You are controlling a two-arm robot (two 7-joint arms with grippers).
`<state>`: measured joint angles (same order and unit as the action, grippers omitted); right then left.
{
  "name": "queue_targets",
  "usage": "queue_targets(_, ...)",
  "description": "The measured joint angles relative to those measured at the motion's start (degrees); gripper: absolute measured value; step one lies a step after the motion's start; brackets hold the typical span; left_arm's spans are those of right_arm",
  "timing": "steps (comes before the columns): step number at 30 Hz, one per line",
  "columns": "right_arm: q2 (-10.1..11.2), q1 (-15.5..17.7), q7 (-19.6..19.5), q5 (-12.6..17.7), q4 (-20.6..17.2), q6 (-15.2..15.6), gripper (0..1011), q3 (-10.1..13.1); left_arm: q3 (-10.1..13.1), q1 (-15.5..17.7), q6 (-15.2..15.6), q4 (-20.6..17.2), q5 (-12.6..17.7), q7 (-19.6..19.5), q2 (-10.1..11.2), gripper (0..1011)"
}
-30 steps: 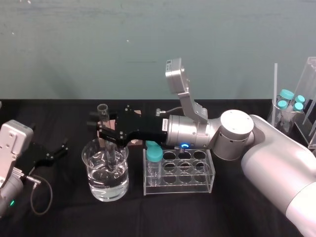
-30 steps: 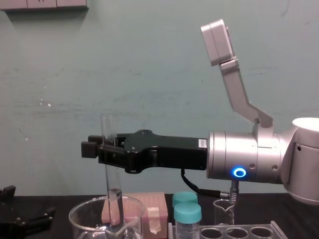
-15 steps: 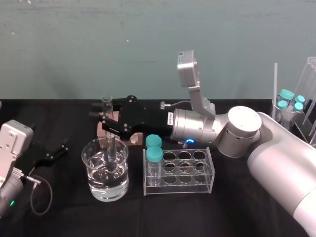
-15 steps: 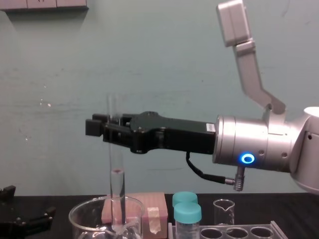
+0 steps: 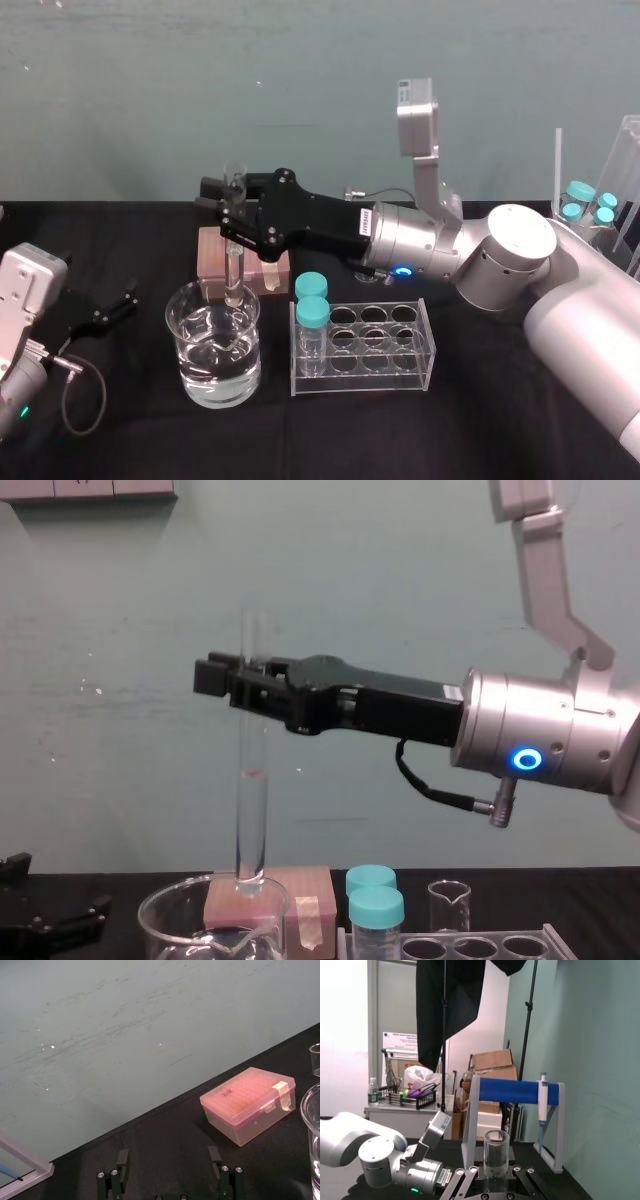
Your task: Hold the test tube with one hand and immerse one end into the beaker, then return it to the test tube rack.
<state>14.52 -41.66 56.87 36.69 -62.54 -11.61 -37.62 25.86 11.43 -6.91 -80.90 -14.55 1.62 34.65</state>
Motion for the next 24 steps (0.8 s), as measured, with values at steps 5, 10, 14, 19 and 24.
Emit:
queue_targets(5, 1.0, 0.4, -0.8, 0.6, -1.8, -0.1, 241, 0.5, 0.0, 0.0, 0.0, 0.0, 0.0, 0.0, 0.0, 1000)
queue_targets(10, 2.1, 1.0, -1.9, 1.0, -3.7, -0.2, 241, 1.1, 0.0, 0.0, 0.0, 0.0, 0.0, 0.0, 0.0, 1000)
queue_targets(14, 3.0, 1.5, -2.9, 1.1, -5.1, -0.2, 241, 1.6, 0.0, 0.0, 0.0, 0.0, 0.0, 0.0, 0.0, 1000)
queue_targets(19, 4.0, 2.3, -4.2, 1.2, -6.7, -0.1, 241, 2.1, 0.0, 0.0, 0.0, 0.0, 0.0, 0.0, 0.0, 1000)
queue_targets(24, 5.3, 3.4, -5.8, 1.2, -8.7, 0.2, 241, 2.9, 0.0, 0.0, 0.0, 0.0, 0.0, 0.0, 0.0, 1000)
